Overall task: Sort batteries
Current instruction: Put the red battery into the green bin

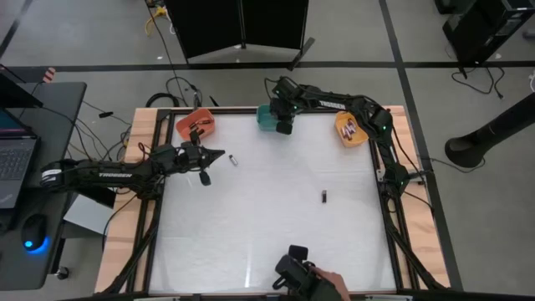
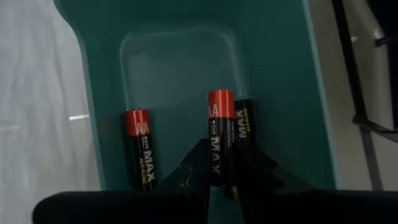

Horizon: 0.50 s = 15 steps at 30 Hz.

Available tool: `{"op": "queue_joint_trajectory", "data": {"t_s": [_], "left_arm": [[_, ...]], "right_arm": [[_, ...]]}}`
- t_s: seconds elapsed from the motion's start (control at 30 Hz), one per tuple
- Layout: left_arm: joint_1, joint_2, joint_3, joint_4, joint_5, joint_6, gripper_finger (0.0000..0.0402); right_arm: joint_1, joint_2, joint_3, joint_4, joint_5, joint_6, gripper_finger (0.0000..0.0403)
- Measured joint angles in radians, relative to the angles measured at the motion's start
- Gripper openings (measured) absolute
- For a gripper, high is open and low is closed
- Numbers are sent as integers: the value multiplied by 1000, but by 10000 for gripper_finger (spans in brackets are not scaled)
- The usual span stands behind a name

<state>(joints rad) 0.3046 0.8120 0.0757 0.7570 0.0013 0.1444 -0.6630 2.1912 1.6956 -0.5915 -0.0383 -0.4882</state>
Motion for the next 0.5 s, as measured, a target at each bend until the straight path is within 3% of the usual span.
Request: {"op": "queue_joint_trajectory", "data": {"t_s": [0.5], "left_arm": [[0, 0, 0, 0, 0, 0, 8]], "right_arm": [[-26, 37, 4, -1, -71, 1, 59]]}}
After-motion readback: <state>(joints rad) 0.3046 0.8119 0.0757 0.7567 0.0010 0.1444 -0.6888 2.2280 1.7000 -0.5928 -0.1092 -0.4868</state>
